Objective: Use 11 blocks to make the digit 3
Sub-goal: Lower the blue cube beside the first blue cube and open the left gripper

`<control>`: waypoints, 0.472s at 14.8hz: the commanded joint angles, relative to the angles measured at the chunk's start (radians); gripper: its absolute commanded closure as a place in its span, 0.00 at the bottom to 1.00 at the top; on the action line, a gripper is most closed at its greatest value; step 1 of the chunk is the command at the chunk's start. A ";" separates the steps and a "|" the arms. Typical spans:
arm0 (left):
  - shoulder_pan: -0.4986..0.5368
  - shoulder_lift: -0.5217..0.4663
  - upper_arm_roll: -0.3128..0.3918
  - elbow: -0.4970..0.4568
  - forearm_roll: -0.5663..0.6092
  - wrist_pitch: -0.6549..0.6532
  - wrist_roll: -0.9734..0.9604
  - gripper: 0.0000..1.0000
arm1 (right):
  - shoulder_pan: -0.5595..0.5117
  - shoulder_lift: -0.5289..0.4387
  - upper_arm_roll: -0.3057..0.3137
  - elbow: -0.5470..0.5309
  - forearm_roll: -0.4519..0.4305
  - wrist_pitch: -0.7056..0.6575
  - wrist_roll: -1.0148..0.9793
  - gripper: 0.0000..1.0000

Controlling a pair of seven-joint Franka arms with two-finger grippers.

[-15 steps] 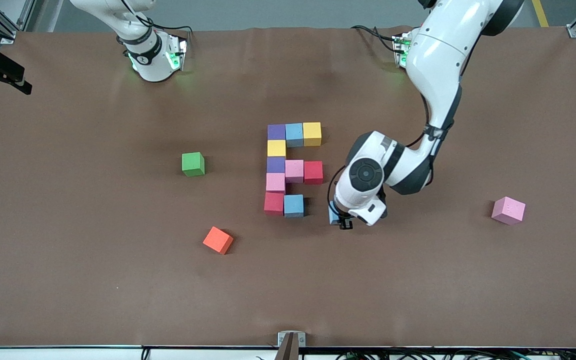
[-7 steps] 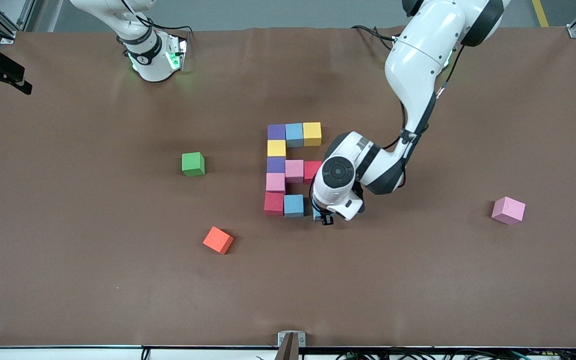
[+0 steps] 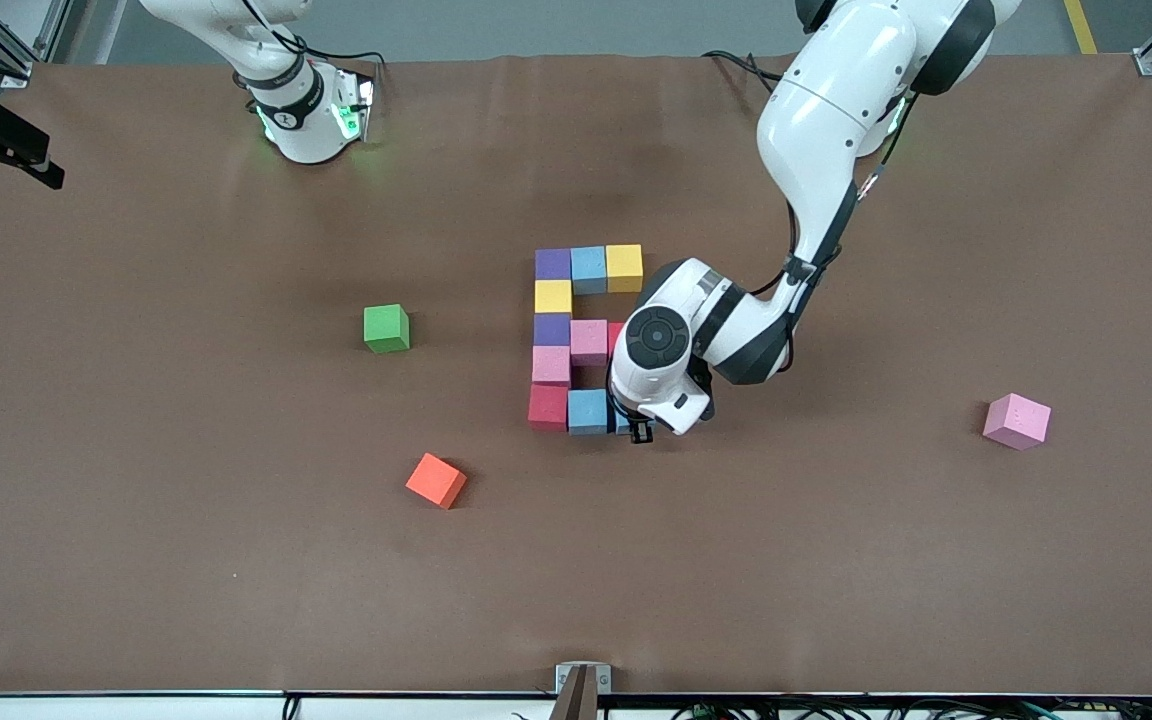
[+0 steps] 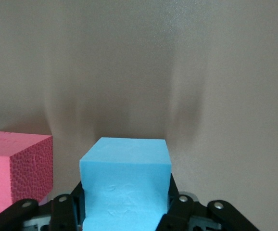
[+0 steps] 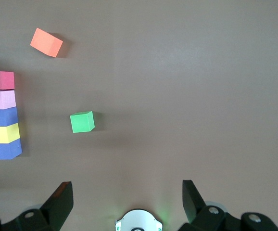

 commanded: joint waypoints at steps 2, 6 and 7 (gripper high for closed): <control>-0.019 0.018 0.014 0.034 0.009 -0.020 -0.011 0.81 | 0.003 -0.031 0.001 -0.030 -0.007 0.011 0.008 0.00; -0.027 0.035 0.016 0.050 0.011 -0.020 -0.009 0.81 | 0.003 -0.031 0.001 -0.030 -0.007 0.014 0.006 0.00; -0.027 0.036 0.016 0.054 0.011 -0.020 -0.009 0.81 | 0.003 -0.031 0.001 -0.030 -0.007 0.013 0.006 0.00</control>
